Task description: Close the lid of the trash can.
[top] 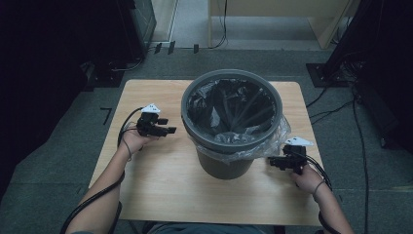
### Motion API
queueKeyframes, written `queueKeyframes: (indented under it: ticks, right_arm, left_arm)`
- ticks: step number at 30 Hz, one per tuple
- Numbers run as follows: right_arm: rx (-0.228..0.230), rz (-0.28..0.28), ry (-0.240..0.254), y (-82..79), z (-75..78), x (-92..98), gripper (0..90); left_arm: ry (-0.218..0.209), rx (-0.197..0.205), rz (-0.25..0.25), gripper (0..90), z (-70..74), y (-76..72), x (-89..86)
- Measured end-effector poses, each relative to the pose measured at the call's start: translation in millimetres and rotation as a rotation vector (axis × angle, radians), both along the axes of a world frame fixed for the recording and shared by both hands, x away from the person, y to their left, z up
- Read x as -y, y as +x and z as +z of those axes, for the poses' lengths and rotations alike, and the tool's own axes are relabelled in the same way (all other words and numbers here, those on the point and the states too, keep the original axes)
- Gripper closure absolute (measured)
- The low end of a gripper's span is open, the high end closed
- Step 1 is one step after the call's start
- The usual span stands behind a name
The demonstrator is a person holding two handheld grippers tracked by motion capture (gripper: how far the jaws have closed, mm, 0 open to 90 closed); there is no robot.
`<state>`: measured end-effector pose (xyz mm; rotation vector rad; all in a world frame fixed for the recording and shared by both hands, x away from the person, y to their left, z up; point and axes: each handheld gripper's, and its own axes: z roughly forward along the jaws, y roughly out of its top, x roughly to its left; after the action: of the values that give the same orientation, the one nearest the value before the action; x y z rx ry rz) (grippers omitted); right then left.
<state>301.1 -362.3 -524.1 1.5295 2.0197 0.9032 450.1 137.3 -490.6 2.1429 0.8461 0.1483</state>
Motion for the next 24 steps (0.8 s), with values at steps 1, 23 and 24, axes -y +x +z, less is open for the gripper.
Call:
queueKeyframes:
  ticks: [1,23,24]
  right_arm:
    - [0.000,0.000,0.000,0.0,0.0,0.0,9.8]
    - [-0.001,0.002,-0.001,0.1,0.0,0.0,9.5]
    - [-0.001,0.002,-0.001,0.1,0.0,0.0,9.5]
  left_arm:
    - [0.008,0.011,-0.005,34.5,-3.3,-0.1,-0.3]
    - [0.116,0.119,0.040,14.6,-26.8,8.4,11.8]
    - [0.119,0.116,0.066,14.2,-26.7,10.2,13.3]
